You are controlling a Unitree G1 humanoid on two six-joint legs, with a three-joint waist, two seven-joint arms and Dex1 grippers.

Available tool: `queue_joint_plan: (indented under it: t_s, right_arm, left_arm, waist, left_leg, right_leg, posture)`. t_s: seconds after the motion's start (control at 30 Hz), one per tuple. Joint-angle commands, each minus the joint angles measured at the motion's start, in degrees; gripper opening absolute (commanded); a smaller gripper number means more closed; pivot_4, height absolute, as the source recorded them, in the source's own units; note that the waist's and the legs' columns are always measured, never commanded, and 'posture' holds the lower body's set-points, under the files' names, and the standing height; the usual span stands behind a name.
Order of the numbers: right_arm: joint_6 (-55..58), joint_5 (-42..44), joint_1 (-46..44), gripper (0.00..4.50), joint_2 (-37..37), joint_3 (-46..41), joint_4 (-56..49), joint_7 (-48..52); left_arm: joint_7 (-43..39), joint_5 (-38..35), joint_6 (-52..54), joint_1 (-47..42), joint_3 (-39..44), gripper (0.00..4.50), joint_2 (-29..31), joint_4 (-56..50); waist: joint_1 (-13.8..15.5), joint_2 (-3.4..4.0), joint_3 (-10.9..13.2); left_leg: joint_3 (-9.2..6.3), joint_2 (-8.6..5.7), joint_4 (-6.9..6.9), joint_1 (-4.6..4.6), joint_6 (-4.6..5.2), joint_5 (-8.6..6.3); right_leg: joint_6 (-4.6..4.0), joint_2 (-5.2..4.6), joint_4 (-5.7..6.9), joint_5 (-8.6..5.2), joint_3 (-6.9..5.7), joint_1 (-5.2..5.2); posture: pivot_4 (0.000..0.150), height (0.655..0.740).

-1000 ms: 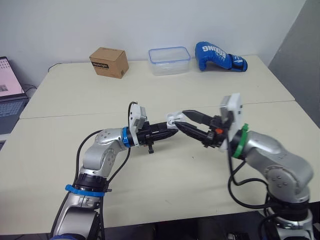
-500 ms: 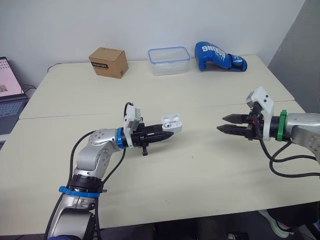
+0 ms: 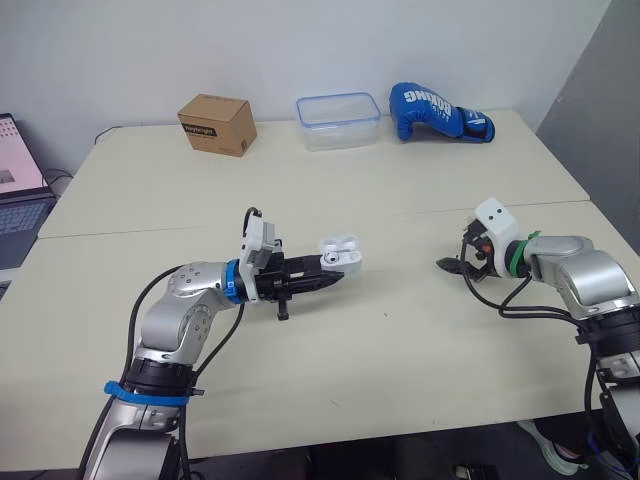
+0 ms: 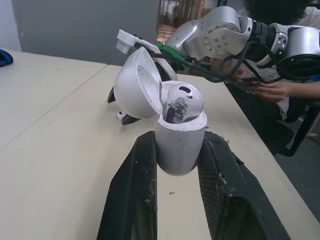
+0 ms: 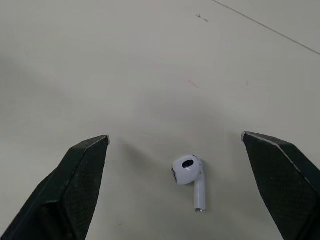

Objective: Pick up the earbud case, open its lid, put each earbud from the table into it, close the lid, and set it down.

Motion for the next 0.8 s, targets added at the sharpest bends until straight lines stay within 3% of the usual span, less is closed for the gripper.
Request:
queue_joint_plan:
  t_s: [0.03, 0.23, 0.33, 0.4, 0.8]
  right_arm:
    - [-1.39, -2.16, -1.45, 4.46, 0.07, -0.82, 1.56, 1.13]
    - [-0.44, -3.04, -0.64, 4.46, 0.5, -1.51, 2.64, 2.36]
    - [0.14, -3.07, -0.2, 3.94, 0.6, -1.65, 2.26, 2.64]
    - [0.36, -3.26, -0.03, 3.27, 0.57, -1.67, 2.09, 2.97]
    - [0.28, -4.74, 0.69, 3.27, -0.29, -2.74, 3.36, 4.1]
  left_arm:
    - [0.58, -1.44, -0.23, 0.23, 1.55, 0.74, 0.57, -3.24]
    - [1.36, -1.62, 0.09, 0.93, 1.47, 0.74, 0.54, -4.27]
    - [1.65, -1.62, 0.13, 1.03, 1.17, 0.74, 0.33, -4.45]
    - [1.6, -1.64, 0.15, 0.94, 1.15, 0.74, 0.33, -4.33]
    - [1.6, -1.54, 0.26, 0.55, 0.87, 0.74, 0.11, -4.02]
  waist:
    - [0.01, 0.0, 0.0]
    - [0.0, 0.0, 0.0]
    - [0.0, 0.0, 0.0]
    - [0.0, 0.0, 0.0]
    - [0.03, 0.0, 0.0]
  left_leg:
    - [0.0, 0.0, 0.0, 0.0, 0.0, 0.0]
    - [0.0, 0.01, 0.0, 0.0, 0.0, 0.0]
    - [0.0, 0.0, 0.0, 0.0, 0.0, 0.0]
    - [0.0, 0.0, 0.0, 0.0, 0.0, 0.0]
    - [0.0, 0.0, 0.01, 0.0, 0.0, 0.0]
  right_leg:
    - [0.0, 0.0, 0.0, 0.0, 0.0, 0.0]
    - [0.0, 0.0, 0.0, 0.0, 0.01, 0.0]
    - [0.0, 0.0, 0.0, 0.0, 0.0, 0.01]
    - [0.0, 0.0, 0.01, 0.0, 0.0, 0.01]
    - [0.0, 0.0, 0.01, 0.0, 0.0, 0.02]
  posture:
    - [0.15, 0.7307]
    - [0.15, 0.7307]
    - [0.15, 0.7307]
    - [0.15, 0.7307]
    - [0.15, 0.7307]
